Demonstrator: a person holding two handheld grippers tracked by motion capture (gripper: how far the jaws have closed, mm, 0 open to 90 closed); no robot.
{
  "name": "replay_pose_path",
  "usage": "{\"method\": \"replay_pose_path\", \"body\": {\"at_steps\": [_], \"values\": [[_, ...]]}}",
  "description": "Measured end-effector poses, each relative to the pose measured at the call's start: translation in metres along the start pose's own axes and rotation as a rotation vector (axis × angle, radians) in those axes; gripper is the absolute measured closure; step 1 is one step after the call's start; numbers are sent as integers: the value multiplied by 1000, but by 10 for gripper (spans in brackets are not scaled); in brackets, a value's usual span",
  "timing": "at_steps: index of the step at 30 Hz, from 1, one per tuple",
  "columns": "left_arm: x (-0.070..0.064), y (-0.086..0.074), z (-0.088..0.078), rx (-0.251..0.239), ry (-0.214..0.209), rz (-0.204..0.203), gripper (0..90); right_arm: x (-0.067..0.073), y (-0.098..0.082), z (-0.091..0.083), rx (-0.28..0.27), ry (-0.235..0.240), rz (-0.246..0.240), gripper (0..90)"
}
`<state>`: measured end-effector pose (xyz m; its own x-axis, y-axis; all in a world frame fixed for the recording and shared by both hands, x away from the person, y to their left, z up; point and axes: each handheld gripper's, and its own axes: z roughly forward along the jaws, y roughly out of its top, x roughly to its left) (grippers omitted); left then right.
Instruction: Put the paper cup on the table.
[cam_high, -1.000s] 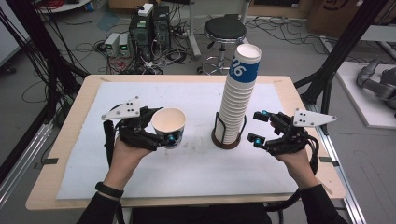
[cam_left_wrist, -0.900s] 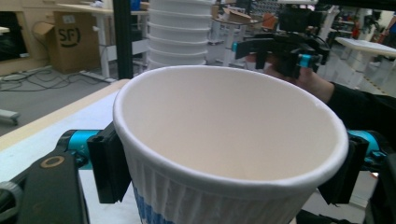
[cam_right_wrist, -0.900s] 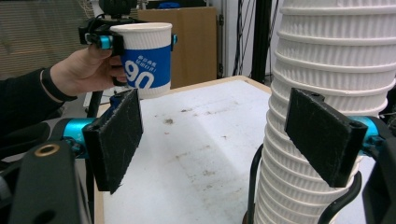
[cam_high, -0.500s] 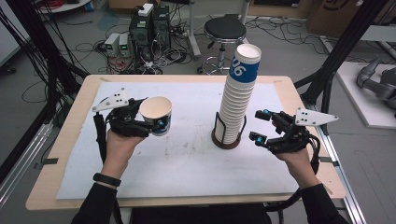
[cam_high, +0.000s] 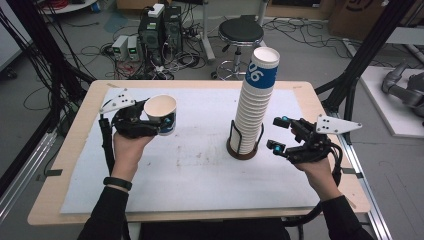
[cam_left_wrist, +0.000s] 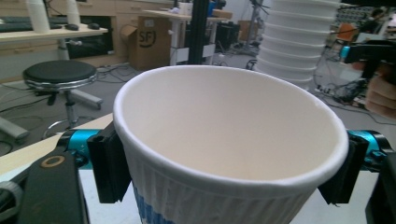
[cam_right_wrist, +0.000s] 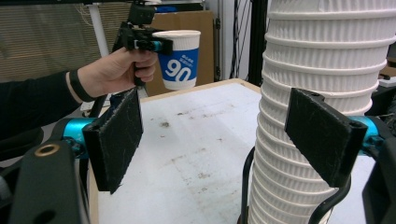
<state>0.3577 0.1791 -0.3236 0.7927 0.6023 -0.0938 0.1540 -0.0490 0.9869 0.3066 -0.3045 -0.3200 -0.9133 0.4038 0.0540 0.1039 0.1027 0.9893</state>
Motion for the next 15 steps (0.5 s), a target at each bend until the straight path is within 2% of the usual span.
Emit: {"method": "replay_pose_path", "body": {"at_steps": [10, 15], "values": [[12, -7, 11, 3, 65, -5, 208, 0, 0, 1, -4, 2, 1, 196], [20, -14, 18, -2, 90, -25, 208, 0, 0, 1, 2, 6, 1, 196]]}}
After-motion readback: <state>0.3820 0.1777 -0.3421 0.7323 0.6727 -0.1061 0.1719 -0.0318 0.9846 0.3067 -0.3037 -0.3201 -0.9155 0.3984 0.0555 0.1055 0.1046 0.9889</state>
